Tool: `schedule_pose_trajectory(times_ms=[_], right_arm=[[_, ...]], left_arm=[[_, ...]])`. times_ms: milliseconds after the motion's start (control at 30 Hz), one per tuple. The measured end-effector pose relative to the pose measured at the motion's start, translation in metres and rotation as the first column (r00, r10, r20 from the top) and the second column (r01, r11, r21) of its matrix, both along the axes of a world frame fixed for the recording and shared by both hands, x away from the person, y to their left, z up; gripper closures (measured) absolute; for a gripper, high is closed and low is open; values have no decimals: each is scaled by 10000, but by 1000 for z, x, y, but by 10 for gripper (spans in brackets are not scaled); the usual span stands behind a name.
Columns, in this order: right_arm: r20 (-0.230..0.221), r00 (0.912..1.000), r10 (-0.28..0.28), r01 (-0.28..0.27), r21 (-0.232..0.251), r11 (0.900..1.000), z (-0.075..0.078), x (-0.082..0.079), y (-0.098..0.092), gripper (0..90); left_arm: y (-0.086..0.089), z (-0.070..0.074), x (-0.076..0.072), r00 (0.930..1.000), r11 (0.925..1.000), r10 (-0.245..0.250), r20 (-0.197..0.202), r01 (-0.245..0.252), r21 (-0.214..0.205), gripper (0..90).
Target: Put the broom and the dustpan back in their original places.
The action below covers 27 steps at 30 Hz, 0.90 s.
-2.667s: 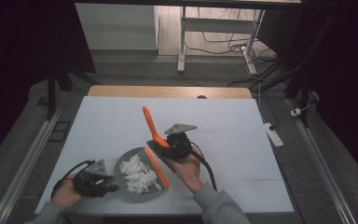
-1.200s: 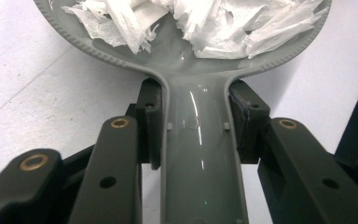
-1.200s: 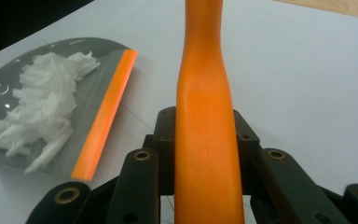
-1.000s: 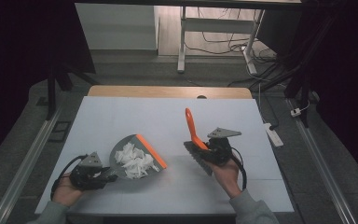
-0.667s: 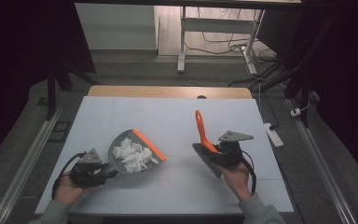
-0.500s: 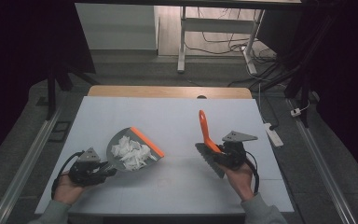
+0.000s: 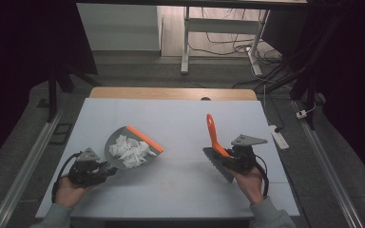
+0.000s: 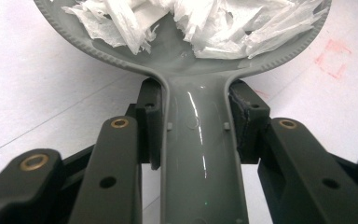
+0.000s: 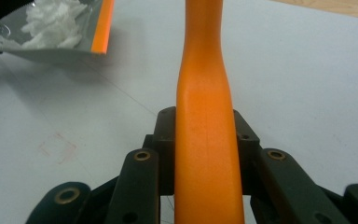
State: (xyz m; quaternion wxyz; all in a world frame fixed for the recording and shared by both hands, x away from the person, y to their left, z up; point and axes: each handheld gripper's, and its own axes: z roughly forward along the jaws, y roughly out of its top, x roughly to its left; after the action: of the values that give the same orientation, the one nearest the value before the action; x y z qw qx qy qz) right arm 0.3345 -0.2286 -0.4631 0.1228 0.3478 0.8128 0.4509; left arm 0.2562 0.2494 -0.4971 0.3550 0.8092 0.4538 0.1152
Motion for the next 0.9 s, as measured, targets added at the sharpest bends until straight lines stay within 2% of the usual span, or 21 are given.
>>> schedule_pose_trajectory(times_ms=[200, 467, 767, 900], right_arm=[[-168, 9999, 40, -40, 34, 10000, -1, 2, -6, 704], [-245, 9997, 5, -2, 125, 9999, 0, 5, -15, 704], [-306, 9994, 137, -132, 178, 9998, 1, 6, -17, 704], [-228, 9996, 138, -133, 246, 9996, 2, 6, -19, 704]], left_arm=[[2, 1, 1, 9987, 9987, 506, 8, -506, -63, 618], [-1, 0, 3, 9924, 9924, 1233, 46, -1233, -38, 617], [-14, -5, 9, 9807, 9808, 1950, 99, -1951, 6, 617], [-19, -7, 10, 9723, 9723, 2336, 42, -2336, -16, 617]])
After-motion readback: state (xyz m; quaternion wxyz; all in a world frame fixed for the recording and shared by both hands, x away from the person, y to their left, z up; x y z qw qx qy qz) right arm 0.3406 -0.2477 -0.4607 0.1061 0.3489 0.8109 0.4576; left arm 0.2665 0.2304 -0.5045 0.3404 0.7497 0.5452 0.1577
